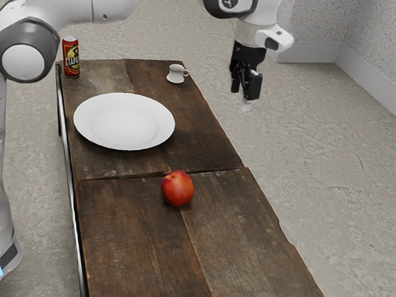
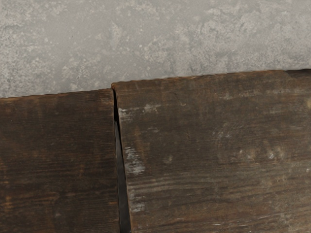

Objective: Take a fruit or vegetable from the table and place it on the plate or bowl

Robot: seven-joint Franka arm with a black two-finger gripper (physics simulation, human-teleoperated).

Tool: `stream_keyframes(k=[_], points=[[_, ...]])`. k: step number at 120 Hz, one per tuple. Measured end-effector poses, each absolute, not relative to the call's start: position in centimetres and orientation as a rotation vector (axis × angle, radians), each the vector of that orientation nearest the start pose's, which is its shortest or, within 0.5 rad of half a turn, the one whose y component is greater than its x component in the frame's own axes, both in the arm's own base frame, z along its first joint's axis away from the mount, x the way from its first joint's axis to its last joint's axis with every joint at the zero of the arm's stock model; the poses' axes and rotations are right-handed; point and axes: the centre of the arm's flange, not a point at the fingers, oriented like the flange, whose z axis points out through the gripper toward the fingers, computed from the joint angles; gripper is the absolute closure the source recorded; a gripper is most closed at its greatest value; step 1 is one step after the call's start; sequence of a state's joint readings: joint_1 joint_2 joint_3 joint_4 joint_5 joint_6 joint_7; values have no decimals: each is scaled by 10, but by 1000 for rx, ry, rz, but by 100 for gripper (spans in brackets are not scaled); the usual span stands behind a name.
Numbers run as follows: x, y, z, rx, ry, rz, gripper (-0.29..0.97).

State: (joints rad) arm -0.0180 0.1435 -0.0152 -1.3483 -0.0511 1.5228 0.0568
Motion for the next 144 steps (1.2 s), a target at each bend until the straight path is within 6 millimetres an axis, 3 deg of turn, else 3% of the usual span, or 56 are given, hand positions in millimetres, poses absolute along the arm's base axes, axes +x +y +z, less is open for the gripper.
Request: stream_keyframes(k=[10, 28, 50, 58, 70, 95, 104, 119, 144], points=[[600, -16, 632, -3194, 125, -22, 0], [590, -7, 674, -3185, 109, -120, 0], [578, -10, 701, -3123, 235, -160, 0], [577, -10, 702, -3099, 326, -156, 1], [577, -10, 688, -3035, 491, -119, 1], [550, -12, 625, -2982, 821, 12, 1], [540, -14, 606, -2984, 918, 8, 1], [541, -17, 580, -2983, 1045, -50, 1], [534, -71, 554, -2894, 1321, -141, 1]])
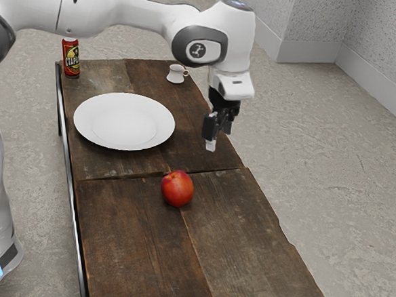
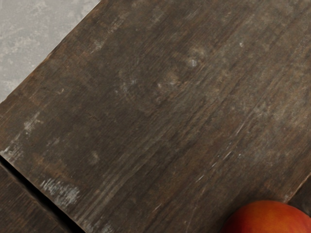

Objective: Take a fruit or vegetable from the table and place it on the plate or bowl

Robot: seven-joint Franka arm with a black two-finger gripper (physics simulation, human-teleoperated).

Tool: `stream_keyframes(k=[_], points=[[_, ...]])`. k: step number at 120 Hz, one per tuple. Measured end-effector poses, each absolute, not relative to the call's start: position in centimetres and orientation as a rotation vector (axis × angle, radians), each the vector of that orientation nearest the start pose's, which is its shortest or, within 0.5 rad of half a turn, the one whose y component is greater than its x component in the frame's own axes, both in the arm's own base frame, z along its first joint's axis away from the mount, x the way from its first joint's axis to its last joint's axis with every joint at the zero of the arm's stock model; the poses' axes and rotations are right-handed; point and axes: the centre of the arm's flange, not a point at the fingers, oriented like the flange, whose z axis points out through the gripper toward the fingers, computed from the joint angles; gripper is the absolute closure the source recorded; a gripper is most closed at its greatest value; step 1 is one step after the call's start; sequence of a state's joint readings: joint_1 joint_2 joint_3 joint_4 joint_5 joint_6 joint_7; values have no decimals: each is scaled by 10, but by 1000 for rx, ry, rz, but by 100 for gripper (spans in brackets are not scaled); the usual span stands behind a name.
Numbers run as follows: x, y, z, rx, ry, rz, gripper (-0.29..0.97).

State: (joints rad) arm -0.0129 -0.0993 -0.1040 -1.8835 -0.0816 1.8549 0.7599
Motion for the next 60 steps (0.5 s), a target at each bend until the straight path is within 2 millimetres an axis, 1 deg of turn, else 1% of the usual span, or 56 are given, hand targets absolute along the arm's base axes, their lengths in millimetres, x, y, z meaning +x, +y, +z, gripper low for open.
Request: stream_keyframes(k=[5, 11, 32, 50, 60], points=[[532, -77, 545, -2886, 1356, -141, 1], [530, -78, 536, -2878, 1381, -147, 1], [523, -84, 513, -2837, 1466, -157, 1], [518, -81, 508, -2807, 1508, -155, 1], [516, -82, 509, -2791, 1535, -149, 1]])
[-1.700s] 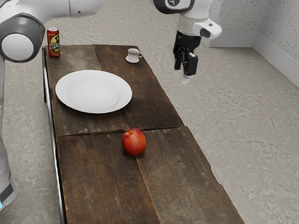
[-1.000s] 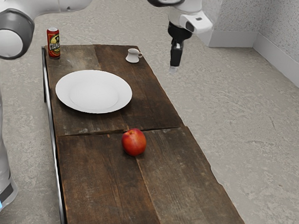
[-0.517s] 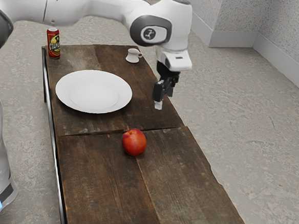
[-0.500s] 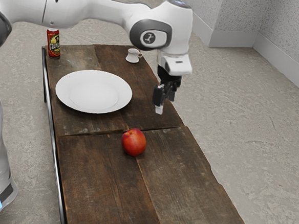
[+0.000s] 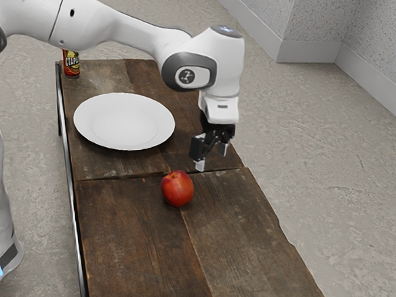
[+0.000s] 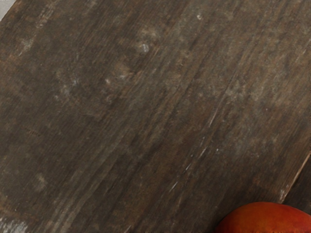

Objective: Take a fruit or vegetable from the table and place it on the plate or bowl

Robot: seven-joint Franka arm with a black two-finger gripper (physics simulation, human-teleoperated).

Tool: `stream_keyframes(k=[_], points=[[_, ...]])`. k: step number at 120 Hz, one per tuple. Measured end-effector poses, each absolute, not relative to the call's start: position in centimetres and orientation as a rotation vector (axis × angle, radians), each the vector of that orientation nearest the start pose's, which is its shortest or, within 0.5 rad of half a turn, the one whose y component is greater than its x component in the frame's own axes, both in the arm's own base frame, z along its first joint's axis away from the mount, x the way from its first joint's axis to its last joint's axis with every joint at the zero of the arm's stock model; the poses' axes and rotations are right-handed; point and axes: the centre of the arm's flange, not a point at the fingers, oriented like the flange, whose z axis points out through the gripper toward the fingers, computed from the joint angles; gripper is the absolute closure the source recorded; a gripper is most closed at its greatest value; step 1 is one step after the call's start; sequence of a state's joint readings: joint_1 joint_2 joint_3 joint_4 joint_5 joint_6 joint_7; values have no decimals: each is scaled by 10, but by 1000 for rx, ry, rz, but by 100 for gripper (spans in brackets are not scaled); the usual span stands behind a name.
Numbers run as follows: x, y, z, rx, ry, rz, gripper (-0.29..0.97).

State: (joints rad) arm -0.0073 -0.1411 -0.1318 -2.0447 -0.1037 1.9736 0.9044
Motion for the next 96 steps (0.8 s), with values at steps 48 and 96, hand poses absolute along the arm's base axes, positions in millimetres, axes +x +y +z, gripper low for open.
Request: stream_keyframes(k=[48, 96], points=[[459, -84, 497, -2742, 1633, -43, 1], [452, -87, 478, -2725, 1682, -4, 1]])
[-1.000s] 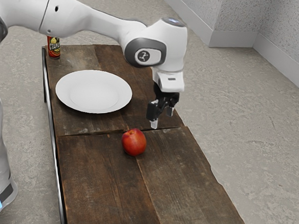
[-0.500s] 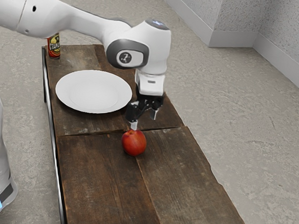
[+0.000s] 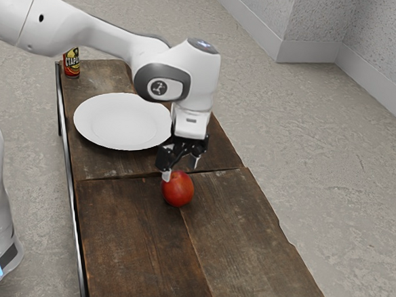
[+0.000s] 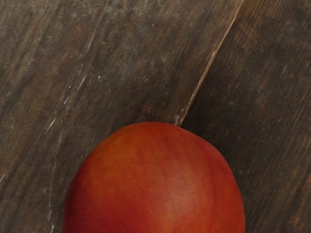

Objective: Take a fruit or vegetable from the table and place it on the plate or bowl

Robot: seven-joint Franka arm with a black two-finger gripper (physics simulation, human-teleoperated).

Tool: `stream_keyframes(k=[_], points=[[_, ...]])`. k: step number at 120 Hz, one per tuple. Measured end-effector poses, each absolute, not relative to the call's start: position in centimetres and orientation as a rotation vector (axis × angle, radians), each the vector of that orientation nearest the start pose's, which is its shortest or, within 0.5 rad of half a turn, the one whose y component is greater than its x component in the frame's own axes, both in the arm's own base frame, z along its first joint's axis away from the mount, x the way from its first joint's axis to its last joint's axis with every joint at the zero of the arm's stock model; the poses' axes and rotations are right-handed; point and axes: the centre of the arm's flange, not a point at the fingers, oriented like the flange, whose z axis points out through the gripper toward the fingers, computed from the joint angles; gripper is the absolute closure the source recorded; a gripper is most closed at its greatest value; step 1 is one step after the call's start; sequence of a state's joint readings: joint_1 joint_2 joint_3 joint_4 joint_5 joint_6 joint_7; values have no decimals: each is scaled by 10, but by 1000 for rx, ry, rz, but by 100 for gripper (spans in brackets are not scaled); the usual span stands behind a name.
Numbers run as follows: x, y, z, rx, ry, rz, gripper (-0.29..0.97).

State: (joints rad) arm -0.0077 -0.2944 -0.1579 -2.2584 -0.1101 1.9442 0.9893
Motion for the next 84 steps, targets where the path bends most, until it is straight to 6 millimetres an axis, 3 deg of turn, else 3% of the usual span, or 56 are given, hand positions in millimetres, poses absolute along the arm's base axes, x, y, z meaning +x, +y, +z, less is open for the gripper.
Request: stream_keyframes(k=[84], points=[[453, -87, 451, -2727, 1707, 6, 1]])
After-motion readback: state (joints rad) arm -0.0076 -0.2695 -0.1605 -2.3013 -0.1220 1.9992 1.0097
